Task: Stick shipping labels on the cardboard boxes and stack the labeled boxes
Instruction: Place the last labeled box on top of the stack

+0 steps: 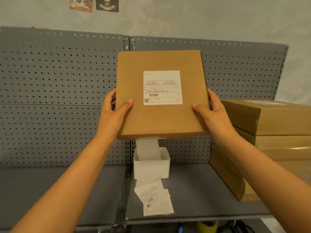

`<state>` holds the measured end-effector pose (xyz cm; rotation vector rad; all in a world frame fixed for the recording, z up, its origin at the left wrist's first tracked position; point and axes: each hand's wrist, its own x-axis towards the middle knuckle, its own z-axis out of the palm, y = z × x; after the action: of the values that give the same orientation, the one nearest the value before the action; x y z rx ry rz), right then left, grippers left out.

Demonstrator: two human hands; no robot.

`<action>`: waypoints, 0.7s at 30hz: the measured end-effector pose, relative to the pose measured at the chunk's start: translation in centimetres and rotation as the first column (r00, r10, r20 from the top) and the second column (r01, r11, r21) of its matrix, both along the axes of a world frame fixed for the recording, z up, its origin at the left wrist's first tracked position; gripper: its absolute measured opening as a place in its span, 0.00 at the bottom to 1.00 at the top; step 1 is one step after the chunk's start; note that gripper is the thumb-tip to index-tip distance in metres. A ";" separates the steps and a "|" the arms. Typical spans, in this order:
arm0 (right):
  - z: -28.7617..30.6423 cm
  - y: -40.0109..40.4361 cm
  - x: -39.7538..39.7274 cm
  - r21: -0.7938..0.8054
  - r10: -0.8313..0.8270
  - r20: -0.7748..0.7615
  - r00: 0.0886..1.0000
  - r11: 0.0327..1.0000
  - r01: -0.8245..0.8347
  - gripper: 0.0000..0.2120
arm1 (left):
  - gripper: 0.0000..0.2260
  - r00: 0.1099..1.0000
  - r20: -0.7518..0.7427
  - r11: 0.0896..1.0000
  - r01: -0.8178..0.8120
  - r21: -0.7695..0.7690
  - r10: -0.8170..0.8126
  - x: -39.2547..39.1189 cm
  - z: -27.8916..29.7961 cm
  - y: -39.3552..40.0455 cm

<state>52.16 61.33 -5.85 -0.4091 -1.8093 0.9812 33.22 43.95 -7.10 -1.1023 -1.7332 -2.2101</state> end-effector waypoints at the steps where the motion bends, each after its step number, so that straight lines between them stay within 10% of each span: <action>1: 0.5 0.4 0.7 0.006 -0.001 -0.007 1.000 1.000 0.001 0.30 | 0.26 1.000 -0.009 1.000 0.007 0.003 -0.007 0.6 0.6 0.6; 21: 8.3 13.2 15.2 0.091 -0.140 -0.247 0.959 0.982 0.167 0.29 | 0.21 0.978 -0.090 0.975 0.197 0.105 -0.188 14.4 10.4 15.3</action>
<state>67.40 74.50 2.48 -0.3412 -1.5798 0.7820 47.67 59.26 3.25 -1.3630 -1.5068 -2.3053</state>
